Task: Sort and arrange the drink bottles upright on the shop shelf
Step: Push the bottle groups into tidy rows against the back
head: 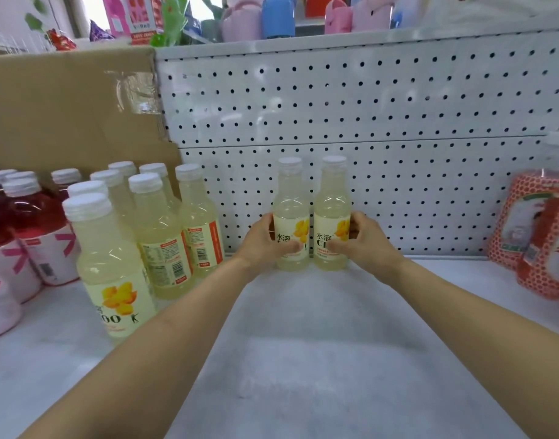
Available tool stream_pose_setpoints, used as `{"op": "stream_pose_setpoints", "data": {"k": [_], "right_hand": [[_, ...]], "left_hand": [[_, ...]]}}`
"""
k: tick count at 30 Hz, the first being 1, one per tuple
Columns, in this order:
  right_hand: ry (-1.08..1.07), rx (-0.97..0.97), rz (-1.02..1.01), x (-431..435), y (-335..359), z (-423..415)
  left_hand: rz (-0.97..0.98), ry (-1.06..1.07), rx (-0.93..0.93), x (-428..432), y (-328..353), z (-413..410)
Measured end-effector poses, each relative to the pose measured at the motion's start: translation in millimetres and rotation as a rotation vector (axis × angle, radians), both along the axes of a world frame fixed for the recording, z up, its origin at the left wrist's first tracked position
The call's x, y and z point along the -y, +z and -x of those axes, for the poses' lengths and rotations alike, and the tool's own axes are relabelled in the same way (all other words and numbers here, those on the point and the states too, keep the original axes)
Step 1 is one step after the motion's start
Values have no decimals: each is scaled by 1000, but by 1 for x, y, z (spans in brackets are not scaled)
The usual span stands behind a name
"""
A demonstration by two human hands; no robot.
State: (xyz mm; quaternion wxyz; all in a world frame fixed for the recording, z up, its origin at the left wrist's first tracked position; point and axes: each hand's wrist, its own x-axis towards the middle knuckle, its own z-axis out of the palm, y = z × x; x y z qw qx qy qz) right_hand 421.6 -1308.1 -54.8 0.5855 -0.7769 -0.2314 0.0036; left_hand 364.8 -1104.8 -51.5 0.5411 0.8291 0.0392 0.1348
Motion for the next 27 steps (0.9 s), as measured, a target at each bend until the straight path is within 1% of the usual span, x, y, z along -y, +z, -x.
{"op": "stream_pose_setpoints", "data": {"k": [1, 2, 4, 5, 7, 8, 9, 12, 15, 16, 17, 18, 20, 21, 22, 24, 25, 27], "right_hand": [[-26, 11, 9, -2, 0, 5], [-106, 72, 35, -4, 1, 10], [-341, 311, 80, -9, 3, 23], [-410, 446, 70, -13, 5, 31], [-389, 628, 34, -26, 12, 49], [-339, 659, 28, -35, 14, 57], [-278, 643, 21, -45, 16, 65], [-39, 474, 15, -82, 19, 94], [207, 363, 156, -116, 12, 120], [289, 323, 199, -127, 9, 130], [357, 274, 221, -139, 7, 139], [405, 224, 221, -151, 5, 149], [447, 141, 177, -178, 3, 167], [445, 108, 143, -191, 1, 174], [422, 77, 104, -202, -1, 181], [328, 40, 51, -216, -5, 186], [295, 42, 58, -217, -6, 186], [276, 60, 99, -207, -7, 182]], "left_hand": [[-9, 5, -9, 1, 0, 3], [-22, 14, -16, 2, 1, 7], [-91, 54, -12, 3, 3, 18], [-142, 76, 3, 2, 5, 27], [-250, 110, 65, -4, 10, 51], [-318, 115, 121, -7, 12, 64], [-398, 114, 193, -11, 13, 80], [-628, 148, 461, -23, 17, 131], [-840, 288, 821, -46, 17, 176], [-844, 362, 896, -57, 15, 189], [-774, 443, 915, -68, 13, 200], [-631, 515, 878, -79, 13, 209], [-251, 584, 713, -97, 15, 219], [-103, 598, 627, -106, 14, 219], [-15, 622, 553, -114, 14, 217], [80, 657, 403, -132, 15, 207], [109, 653, 323, -140, 16, 203], [107, 585, 166, -154, 15, 195]]}}
